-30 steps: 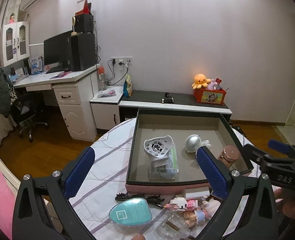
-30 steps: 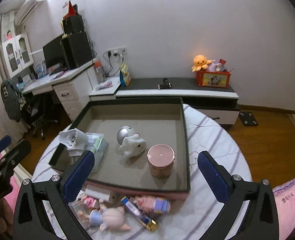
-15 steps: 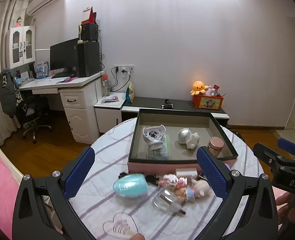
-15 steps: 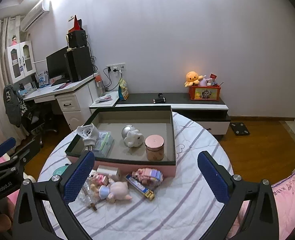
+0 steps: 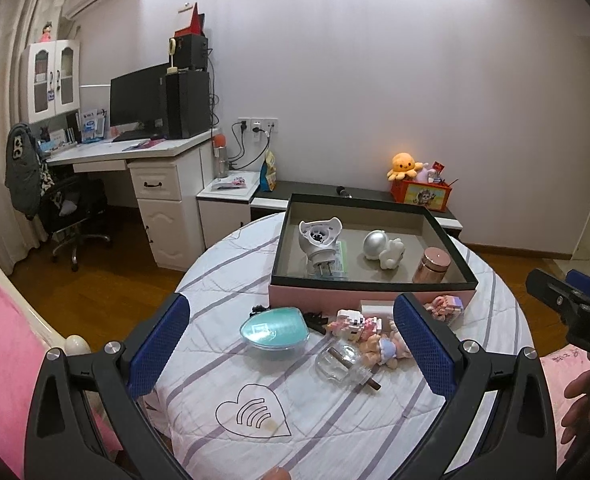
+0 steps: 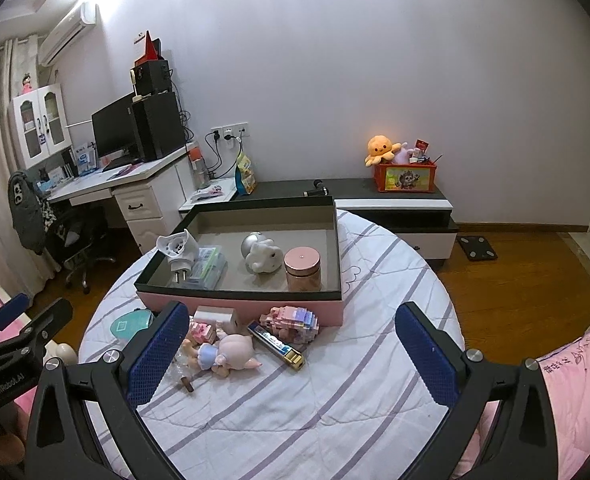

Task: Organize rigid objects
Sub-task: 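Move both tools back toward the remaining toys on the table, then grasp the pink block figure with the right gripper while the left grasps the teal oval case, then lower the block figure and teal case into the pink box and release both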

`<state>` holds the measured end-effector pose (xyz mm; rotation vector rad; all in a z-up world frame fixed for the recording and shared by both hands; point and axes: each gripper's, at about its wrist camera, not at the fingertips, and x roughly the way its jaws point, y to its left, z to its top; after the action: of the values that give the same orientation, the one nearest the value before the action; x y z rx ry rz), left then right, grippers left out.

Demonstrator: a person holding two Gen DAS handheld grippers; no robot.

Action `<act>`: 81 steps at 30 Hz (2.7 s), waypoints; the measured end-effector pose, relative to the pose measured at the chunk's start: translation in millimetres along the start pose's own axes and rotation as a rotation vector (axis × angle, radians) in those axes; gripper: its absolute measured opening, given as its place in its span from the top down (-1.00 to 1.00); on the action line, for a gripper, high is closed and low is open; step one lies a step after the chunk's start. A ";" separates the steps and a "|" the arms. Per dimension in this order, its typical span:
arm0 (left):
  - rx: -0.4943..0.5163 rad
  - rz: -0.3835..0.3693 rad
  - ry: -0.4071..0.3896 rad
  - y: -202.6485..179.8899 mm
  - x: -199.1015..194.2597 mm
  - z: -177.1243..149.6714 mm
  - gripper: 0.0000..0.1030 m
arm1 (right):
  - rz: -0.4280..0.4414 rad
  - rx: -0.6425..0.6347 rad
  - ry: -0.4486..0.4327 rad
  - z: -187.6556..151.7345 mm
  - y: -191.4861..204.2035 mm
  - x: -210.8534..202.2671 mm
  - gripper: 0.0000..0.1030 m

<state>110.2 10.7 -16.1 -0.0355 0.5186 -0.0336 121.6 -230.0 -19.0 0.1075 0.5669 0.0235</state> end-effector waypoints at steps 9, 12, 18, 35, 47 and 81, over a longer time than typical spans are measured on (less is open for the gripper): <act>-0.001 0.003 0.015 2.7 5.3 -4.6 -1.00 | 0.007 -0.007 0.012 -2.2 3.4 3.7 -1.00; -0.003 0.017 0.039 5.1 15.5 -10.6 -1.00 | 0.001 0.001 0.029 -3.9 -0.2 10.2 -1.00; -0.020 0.052 0.122 13.7 51.4 -25.9 -1.00 | -0.011 0.029 0.098 -11.3 -9.6 37.6 -1.00; 0.006 0.070 0.266 14.6 133.8 -48.3 -1.00 | -0.025 0.047 0.253 -28.9 -11.3 118.9 -1.00; -0.031 0.028 0.353 21.6 171.9 -52.2 -0.43 | 0.058 0.114 0.329 -33.7 -14.8 171.6 -0.43; 0.038 -0.062 0.177 0.3 107.1 -4.1 -0.43 | 0.155 0.052 0.205 1.0 -9.4 110.8 -0.14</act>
<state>201.1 6.5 -72.7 -0.0116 0.6939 -0.1078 215.5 -233.7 -78.4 0.2006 0.7633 0.1719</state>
